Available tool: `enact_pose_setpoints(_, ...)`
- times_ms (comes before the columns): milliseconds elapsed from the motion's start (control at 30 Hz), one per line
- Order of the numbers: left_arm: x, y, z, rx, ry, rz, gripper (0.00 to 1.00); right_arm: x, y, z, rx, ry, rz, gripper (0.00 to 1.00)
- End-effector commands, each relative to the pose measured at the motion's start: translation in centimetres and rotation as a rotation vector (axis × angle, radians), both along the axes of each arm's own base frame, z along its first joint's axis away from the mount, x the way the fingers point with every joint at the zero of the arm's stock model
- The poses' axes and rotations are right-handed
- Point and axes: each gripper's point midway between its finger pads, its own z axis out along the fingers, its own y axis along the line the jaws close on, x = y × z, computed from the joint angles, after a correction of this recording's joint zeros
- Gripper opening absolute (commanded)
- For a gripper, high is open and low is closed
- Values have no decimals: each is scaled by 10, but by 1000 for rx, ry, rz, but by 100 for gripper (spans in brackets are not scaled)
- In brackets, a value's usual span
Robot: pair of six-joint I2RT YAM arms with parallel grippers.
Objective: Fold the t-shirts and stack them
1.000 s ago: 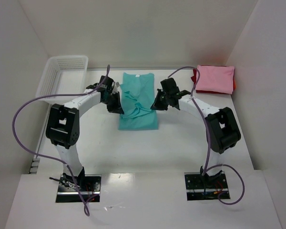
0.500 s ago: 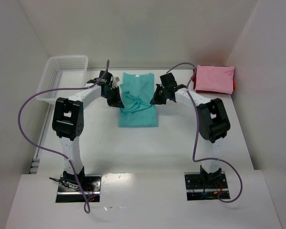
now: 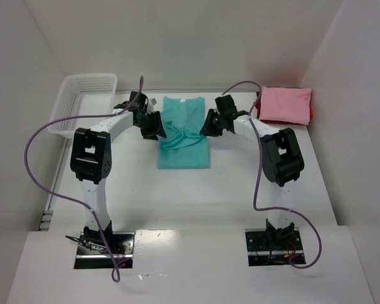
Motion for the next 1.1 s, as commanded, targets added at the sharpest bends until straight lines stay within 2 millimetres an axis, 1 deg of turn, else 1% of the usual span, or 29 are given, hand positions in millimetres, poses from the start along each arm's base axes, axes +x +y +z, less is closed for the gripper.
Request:
enact_pose_setpoints(0, 34, 4, 42, -2, -168, -7, 62, 43, -17, 48, 39, -178, -34, 39)
enact_pose_setpoints(67, 37, 8, 46, 2, -188, -6, 67, 48, -22, 56, 42, -204, -43, 47)
enact_pose_setpoints(100, 39, 7, 51, -3, -205, -16, 69, 50, -25, 62, 44, -221, -47, 50)
enact_pose_setpoints(133, 41, 5, 58, -11, -228, -32, 71, 51, -27, 73, 51, -244, -46, 53)
enact_pose_setpoints(167, 42, 4, 66, -15, -247, -39, 73, 49, -26, 79, 56, -259, -33, 56)
enact_pose_setpoints(233, 39, 3, 75, -23, -269, -56, 74, 45, -26, 87, 58, -278, -16, 56)
enact_pose_setpoints(267, 34, 2, 82, -31, -278, -64, 76, 40, -26, 87, 61, -278, -7, 58)
enact_pose_setpoints(300, 26, 1, 89, -44, -292, -83, 77, 36, -26, 95, 67, -298, 1, 59)
enact_pose_setpoints(333, 19, 1, 92, -52, -304, -97, 77, 30, -26, 109, 85, -327, 12, 59)
enact_pose_setpoints(367, 10, 0, 103, -64, -329, -104, 78, 20, -26, 113, 98, -340, 23, 59)
enact_pose_setpoints(400, -1, 1, 106, -71, -331, -109, 78, 11, -27, 109, 107, -334, 36, 58)
enact_pose_setpoints(433, -7, 2, 107, -72, -339, -109, 79, 5, -25, 128, 133, -389, 49, 56)
enact_pose_setpoints(467, -14, 3, 108, -73, -336, -109, 79, -1, -24, 130, 150, -401, 67, 54)
enact_pose_setpoints(500, -21, 2, 110, -81, -341, -115, 81, -12, -22, 122, 167, -386, 93, 52)
enact_pose_setpoints(533, -29, 3, 117, -83, -356, -116, 81, -21, -16, 125, 200, -388, 135, 50)
enact_pose_setpoints(567, -41, 0, 110, -109, -332, -136, 81, -26, -11, 121, 198, -383, 163, 45)
enact_pose_setpoints(600, -49, -1, 116, -126, -337, -140, 81, -34, -1, 118, 193, -375, 197, 43)
enact_pose_setpoints(667, -60, -9, 113, -122, -328, -159, 84, -45, 11, 112, 171, -368, 252, 41)
enact_pose_setpoints(700, -71, -17, 105, -117, -311, -181, 85, -53, 23, 101, 163, -343, 289, 40)
enact_pose_setpoints(733, -78, -22, 104, -117, -306, -195, 87, -58, 31, 96, 162, -330, 307, 40)
enact_pose_setpoints(767, -85, -26, 94, -116, -281, -201, 87, -60, 37, 86, 145, -314, 310, 40)
enact_pose_setpoints(800, -86, -28, 93, -116, -282, -202, 87, -60, 38, 84, 141, -311, 311, 40)
enact_pose_setpoints(867, -91, -37, 78, -120, -245, -217, 89, -57, 37, 68, 121, -282, 297, 40)
enact_pose_setpoints(933, -89, -43, 52, -61, -202, -216, 89, -49, 35, 63, 102, -271, 260, 41)
enact_pose_setpoints(967, -90, -48, 43, -33, -182, -217, 90, -47, 32, 60, 86, -265, 245, 42)
enact_pose_setpoints(1000, -90, -52, 39, -9, -174, -220, 90, -46, 32, 58, 74, -260, 238, 42)
enact_pose_setpoints(1033, -86, -55, 38, 14, -177, -211, 91, -44, 32, 57, 59, -261, 226, 43)
enact_pose_setpoints(1067, -82, -54, 32, 50, -170, -183, 92, -42, 29, 56, 41, -259, 209, 43)
